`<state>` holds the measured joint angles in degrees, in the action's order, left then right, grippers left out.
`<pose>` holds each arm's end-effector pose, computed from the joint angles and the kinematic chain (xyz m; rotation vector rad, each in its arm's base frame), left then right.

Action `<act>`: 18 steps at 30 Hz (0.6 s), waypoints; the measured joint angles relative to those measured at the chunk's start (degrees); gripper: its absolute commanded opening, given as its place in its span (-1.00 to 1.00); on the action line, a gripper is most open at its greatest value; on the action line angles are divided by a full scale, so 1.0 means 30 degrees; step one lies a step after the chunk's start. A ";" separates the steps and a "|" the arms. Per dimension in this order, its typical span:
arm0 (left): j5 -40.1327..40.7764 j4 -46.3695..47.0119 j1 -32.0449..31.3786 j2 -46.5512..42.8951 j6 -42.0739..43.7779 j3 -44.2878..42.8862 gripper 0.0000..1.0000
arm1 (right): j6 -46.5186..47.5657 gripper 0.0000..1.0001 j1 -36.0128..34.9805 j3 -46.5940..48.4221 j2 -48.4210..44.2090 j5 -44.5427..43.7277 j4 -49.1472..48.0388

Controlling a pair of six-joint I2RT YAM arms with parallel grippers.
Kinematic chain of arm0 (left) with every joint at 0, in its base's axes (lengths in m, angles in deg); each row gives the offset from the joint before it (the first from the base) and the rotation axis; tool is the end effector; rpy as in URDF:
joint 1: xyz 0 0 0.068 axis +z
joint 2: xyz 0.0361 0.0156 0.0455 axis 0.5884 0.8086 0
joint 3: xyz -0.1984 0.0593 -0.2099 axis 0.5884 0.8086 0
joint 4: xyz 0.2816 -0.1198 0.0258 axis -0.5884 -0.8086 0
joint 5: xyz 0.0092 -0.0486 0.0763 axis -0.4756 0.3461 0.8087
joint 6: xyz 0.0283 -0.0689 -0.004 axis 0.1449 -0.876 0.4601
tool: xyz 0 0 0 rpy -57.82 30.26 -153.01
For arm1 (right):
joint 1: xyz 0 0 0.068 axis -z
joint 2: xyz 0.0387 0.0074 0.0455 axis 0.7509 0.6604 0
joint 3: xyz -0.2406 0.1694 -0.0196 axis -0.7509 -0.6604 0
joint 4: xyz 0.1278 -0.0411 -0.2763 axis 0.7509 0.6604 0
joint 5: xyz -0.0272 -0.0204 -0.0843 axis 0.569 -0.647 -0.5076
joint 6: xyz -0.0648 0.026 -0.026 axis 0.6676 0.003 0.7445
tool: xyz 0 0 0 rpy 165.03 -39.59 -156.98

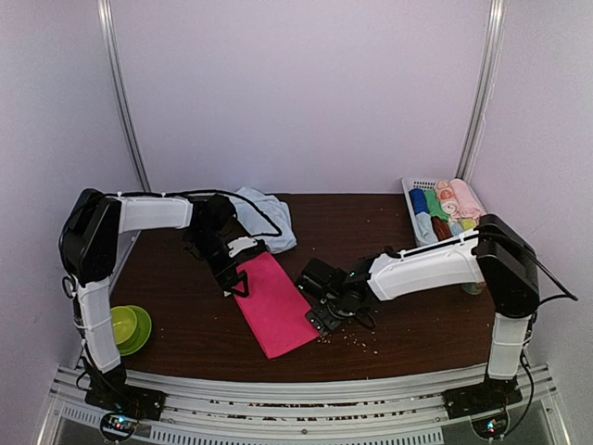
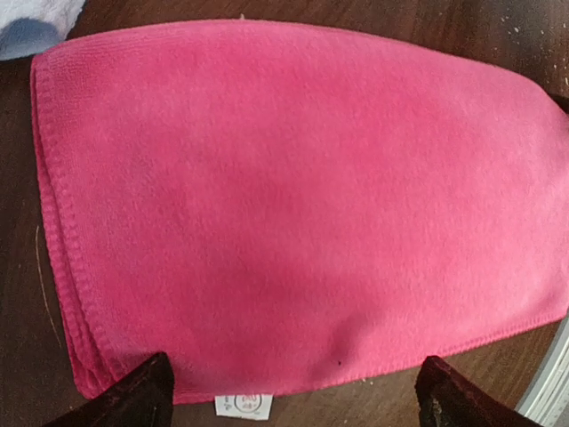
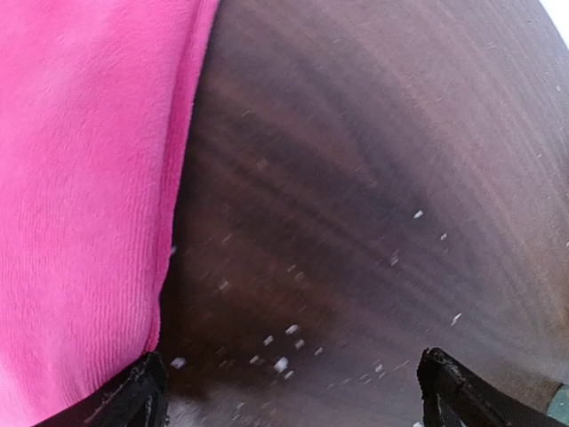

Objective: Roll the towels

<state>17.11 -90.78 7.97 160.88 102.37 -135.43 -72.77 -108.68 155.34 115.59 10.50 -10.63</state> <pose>0.3762 -0.2266 0.1406 1.2992 2.6344 -0.5670 0.2363 0.3674 0.1163 -0.9449 2.4872 -0.0835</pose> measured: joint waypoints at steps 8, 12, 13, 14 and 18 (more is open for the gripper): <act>0.0459 0.0299 -0.1246 0.1639 -0.0408 -0.2025 0.96 | -0.0787 0.99 -0.0291 -0.3300 -0.2601 0.1049 -0.0845; 0.0976 0.0474 -0.1756 0.2579 -0.0503 -0.3927 0.96 | -0.1027 0.99 -0.0233 -0.4597 -0.4233 0.1333 -0.1239; 0.1311 0.0488 -0.1843 0.2820 -0.0546 -0.4371 0.96 | -0.1115 0.99 -0.0146 -0.4983 -0.4801 0.1311 -0.1370; 0.1807 0.0583 -0.1938 0.3082 -0.0656 -0.4830 0.96 | -0.1180 0.99 -0.0117 -0.5297 -0.5355 0.1282 -0.1413; 0.3993 0.1435 -0.2062 0.2747 -0.1188 -0.3956 0.96 | -0.1464 0.99 0.0474 -0.6062 -0.7104 0.0976 -0.1625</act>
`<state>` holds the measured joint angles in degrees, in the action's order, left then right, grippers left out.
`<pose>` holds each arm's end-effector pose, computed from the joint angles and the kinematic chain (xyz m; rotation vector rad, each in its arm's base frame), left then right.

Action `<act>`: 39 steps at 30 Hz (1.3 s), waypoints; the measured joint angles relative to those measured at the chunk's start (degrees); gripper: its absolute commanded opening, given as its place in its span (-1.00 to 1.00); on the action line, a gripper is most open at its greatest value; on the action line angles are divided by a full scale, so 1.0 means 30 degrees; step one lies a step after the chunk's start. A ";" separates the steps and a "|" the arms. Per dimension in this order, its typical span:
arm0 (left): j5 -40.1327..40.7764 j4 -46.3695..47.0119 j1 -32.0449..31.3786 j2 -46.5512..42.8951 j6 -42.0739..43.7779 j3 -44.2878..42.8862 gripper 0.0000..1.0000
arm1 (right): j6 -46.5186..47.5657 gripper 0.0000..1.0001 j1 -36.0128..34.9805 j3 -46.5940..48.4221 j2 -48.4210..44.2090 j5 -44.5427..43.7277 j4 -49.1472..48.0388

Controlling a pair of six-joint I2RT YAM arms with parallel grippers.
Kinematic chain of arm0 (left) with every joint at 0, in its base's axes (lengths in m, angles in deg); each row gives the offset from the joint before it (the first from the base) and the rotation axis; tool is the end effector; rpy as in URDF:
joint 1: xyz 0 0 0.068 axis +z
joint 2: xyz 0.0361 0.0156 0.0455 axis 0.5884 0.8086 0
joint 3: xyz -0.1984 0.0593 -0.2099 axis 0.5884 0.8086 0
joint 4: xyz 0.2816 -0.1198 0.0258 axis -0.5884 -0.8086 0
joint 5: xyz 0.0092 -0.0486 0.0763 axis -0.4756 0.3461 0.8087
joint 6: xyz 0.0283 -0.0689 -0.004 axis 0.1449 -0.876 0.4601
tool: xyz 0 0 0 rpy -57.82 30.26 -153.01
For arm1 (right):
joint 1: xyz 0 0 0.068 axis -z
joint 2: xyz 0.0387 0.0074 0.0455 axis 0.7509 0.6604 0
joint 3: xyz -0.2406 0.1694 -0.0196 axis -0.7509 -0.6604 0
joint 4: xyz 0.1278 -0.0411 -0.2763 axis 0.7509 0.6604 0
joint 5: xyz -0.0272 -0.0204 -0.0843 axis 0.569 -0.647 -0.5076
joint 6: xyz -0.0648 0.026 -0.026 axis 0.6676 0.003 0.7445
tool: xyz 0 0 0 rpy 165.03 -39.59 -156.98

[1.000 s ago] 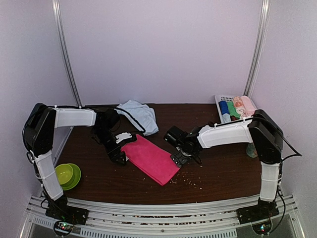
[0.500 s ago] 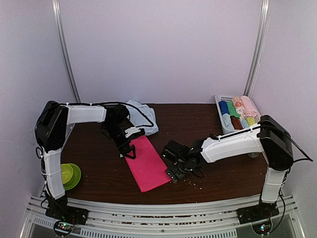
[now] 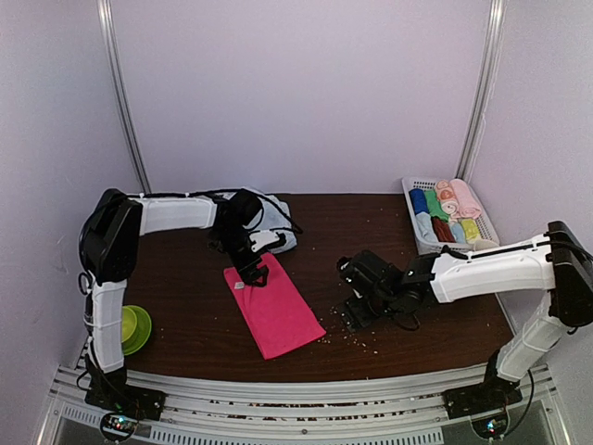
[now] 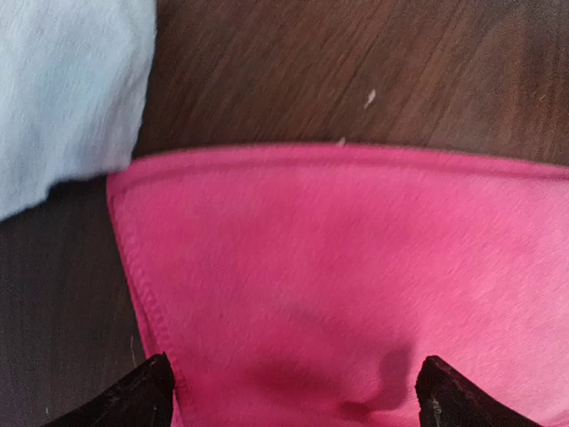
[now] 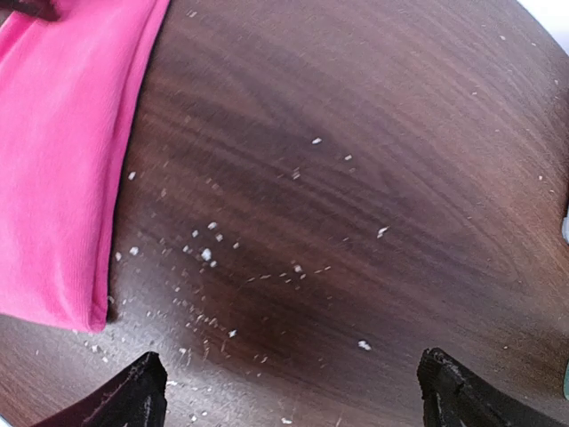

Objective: Roll the towels

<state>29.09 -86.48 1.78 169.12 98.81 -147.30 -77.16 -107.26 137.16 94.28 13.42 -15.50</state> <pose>0.4074 -0.2900 0.1403 1.3072 2.5245 -0.2915 0.2014 0.2952 0.1579 -0.7787 2.4633 0.1063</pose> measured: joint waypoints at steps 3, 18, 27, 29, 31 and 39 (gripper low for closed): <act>0.1821 0.0459 0.0051 -0.1209 -0.0313 0.2069 0.96 | -0.0131 0.99 0.0379 -0.0051 -0.0372 -0.0240 -0.0248; -0.3016 0.0401 0.3111 -0.3657 0.0291 0.3031 0.65 | 0.0554 0.99 0.0474 0.3665 0.2586 0.0058 -0.0452; -0.7009 -0.1843 0.3891 -0.1654 0.2382 0.0663 0.60 | 0.0918 0.99 0.0124 0.5180 0.4211 0.0780 -0.0401; -0.7410 -0.2382 0.3891 -0.1144 0.2754 0.0335 0.58 | 0.0962 0.99 -0.0102 0.5566 0.4721 0.0845 -0.0393; -0.7657 -0.2637 0.3912 -0.0758 0.2973 0.0102 0.58 | 0.0954 0.99 -0.0255 0.5901 0.5224 0.0911 -0.0408; -0.8021 -0.3220 0.3985 -0.0073 0.3373 -0.0255 0.54 | 0.0874 0.99 -0.0510 0.7271 0.7482 0.1173 -0.0364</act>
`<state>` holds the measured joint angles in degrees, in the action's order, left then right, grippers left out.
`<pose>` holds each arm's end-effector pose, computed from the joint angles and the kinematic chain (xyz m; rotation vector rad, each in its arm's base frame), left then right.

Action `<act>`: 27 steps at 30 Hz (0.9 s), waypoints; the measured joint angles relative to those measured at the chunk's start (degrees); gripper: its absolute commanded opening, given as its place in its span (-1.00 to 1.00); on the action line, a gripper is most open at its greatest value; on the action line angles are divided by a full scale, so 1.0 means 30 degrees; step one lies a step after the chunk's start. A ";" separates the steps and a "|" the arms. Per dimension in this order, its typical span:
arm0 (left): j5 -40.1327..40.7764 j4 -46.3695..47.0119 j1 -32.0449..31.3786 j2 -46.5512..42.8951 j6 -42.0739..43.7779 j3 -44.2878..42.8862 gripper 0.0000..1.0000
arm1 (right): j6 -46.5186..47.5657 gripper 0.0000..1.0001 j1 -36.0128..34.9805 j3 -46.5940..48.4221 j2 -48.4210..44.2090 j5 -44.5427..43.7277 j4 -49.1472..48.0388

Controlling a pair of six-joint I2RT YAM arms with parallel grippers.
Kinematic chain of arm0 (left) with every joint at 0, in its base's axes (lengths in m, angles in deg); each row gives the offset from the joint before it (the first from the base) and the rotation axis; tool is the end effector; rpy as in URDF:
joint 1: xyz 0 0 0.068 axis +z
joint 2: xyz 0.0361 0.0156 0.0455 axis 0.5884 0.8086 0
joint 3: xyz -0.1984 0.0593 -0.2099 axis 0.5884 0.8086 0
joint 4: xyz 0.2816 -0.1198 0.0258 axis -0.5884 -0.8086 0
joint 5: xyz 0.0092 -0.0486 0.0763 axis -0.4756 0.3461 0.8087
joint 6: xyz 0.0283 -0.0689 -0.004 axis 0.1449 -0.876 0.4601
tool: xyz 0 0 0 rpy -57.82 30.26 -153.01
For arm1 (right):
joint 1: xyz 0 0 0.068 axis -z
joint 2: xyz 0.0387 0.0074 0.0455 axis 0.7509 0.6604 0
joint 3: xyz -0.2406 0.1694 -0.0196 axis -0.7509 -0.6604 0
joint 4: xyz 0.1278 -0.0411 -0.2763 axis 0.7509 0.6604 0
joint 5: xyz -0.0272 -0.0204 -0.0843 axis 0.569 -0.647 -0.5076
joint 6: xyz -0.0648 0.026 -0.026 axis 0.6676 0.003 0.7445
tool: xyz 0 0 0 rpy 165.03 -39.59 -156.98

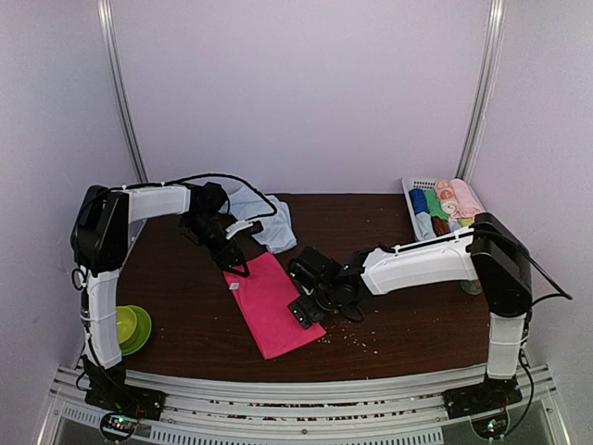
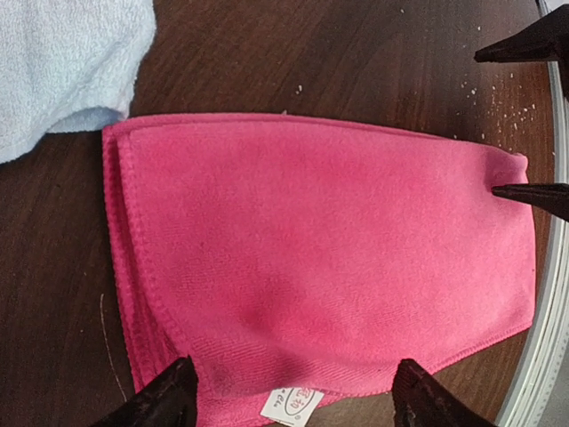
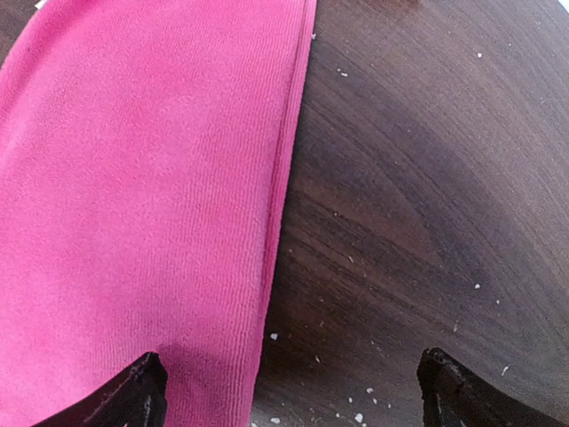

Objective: Roll the towels

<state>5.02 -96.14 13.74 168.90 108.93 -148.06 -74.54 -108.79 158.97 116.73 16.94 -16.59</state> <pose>0.4300 -0.2138 0.1505 1.2906 2.5240 -0.8384 0.2447 0.3971 0.1321 -0.8941 2.4519 0.1710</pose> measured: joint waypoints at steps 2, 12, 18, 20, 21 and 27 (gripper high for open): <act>0.0007 -0.0066 0.0022 0.0007 -0.0007 0.0000 0.54 | 0.0000 0.99 -0.0007 0.0328 0.0517 0.0022 0.0102; 0.0663 0.0896 0.0087 -0.0015 -0.0466 0.0124 0.58 | -0.0007 0.99 -0.0102 0.1195 0.1384 0.0080 0.0532; 0.1027 0.1144 0.0124 -0.0015 -0.0539 0.0138 0.55 | -0.0007 0.99 -0.0131 0.1421 0.1515 0.0080 0.0714; 0.1107 0.1093 0.0131 -0.0015 -0.0517 0.0138 0.54 | -0.0007 0.99 -0.0131 0.1428 0.1515 0.0080 0.0729; 0.1107 0.1005 0.0131 -0.0015 -0.0503 0.0138 0.53 | 0.0000 0.99 -0.0131 0.1428 0.1515 0.0073 0.0736; 0.0852 -0.0481 0.0138 0.0109 0.0262 -0.0015 0.46 | -0.0007 0.99 -0.0138 0.1435 0.1515 0.0066 0.0743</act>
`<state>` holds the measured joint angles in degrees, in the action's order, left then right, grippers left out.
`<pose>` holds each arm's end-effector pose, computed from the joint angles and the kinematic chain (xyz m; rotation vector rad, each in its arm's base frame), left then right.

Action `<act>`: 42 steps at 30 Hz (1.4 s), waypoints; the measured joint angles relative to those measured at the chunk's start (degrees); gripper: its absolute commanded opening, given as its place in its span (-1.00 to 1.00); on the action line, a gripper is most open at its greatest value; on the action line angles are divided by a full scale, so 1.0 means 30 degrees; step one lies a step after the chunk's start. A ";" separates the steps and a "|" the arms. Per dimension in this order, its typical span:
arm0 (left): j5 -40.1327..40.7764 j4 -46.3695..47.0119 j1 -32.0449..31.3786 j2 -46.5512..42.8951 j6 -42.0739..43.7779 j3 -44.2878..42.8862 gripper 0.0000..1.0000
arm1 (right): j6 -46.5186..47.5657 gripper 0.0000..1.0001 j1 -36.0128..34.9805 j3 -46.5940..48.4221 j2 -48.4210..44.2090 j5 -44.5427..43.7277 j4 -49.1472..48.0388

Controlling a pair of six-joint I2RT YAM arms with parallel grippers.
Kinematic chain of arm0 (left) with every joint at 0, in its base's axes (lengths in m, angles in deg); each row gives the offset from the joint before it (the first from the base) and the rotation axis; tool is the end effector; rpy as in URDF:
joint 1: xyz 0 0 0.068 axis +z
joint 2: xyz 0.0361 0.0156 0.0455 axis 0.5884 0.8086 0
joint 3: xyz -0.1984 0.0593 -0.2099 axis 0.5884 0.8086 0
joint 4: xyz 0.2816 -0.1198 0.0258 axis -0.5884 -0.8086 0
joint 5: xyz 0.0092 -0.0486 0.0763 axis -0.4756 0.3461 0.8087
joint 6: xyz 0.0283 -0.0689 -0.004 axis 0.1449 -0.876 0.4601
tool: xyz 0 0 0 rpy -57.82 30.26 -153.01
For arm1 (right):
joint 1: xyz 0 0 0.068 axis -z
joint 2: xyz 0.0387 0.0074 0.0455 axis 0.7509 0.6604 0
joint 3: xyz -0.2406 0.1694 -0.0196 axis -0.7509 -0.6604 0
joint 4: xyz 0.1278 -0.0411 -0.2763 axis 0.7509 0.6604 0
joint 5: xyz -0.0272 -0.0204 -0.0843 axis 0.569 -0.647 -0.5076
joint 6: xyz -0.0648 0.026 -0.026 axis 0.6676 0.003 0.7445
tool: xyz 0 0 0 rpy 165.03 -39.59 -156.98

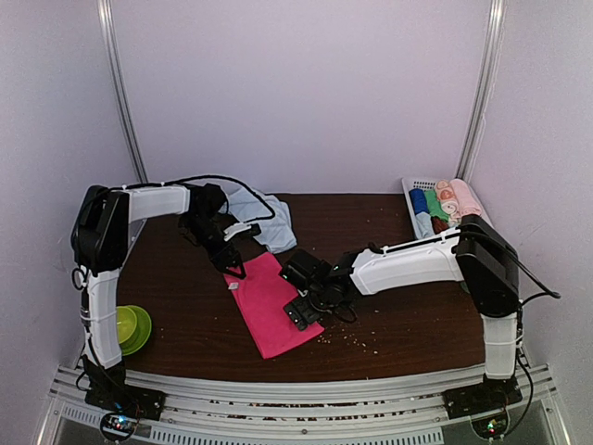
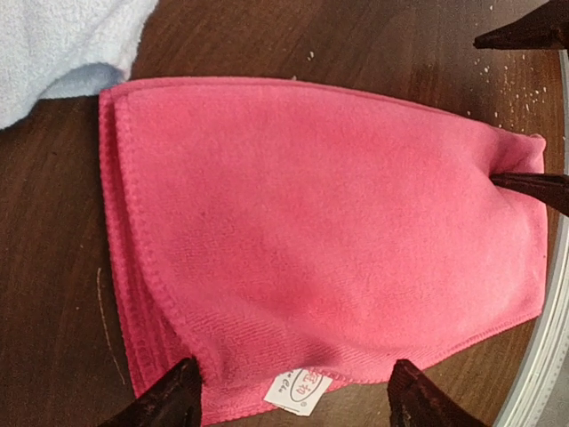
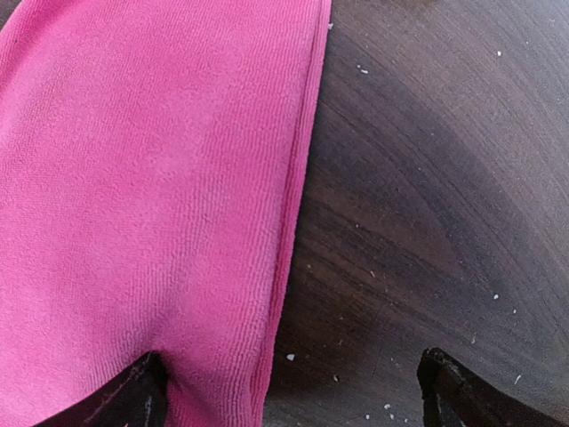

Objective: Roll the towels

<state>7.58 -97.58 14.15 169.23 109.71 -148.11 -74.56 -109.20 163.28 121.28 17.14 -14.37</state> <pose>0.4300 -0.2076 0.1462 1.3024 2.5652 -0.7816 0.2490 0.4120 0.1186 -0.9228 2.4808 0.1422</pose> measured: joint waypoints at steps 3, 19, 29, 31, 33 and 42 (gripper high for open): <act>-0.0131 -0.0648 0.0000 0.0401 0.0415 -0.0328 0.38 | 0.0000 0.99 0.0000 0.0000 0.0000 -0.0007 0.0000; 0.0546 -0.0146 0.0022 0.0991 0.0423 -0.0313 -0.45 | 0.0000 0.99 -0.0087 0.0000 0.0000 -0.0160 0.0000; 0.2055 0.0321 0.0022 0.0962 0.0160 0.0029 -0.90 | 0.0015 0.99 -0.0087 0.0066 0.0036 -0.0175 0.0036; 0.2295 0.0401 0.0022 0.0882 0.0066 0.0029 -0.93 | 0.0029 0.99 -0.0087 0.0270 0.0168 -0.0168 0.0124; 0.2550 0.0437 0.0022 0.0699 -0.0022 0.0015 -0.94 | 0.0058 0.99 -0.0095 0.0423 0.0291 -0.0160 0.0131; 0.3060 0.0087 0.0022 0.0342 -0.0087 -0.0619 -0.64 | 0.0138 0.99 -0.0160 0.0984 0.0670 -0.0240 0.0342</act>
<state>16.76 -97.32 14.22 170.26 109.45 -149.97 -74.15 -109.68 166.23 123.29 16.42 -13.34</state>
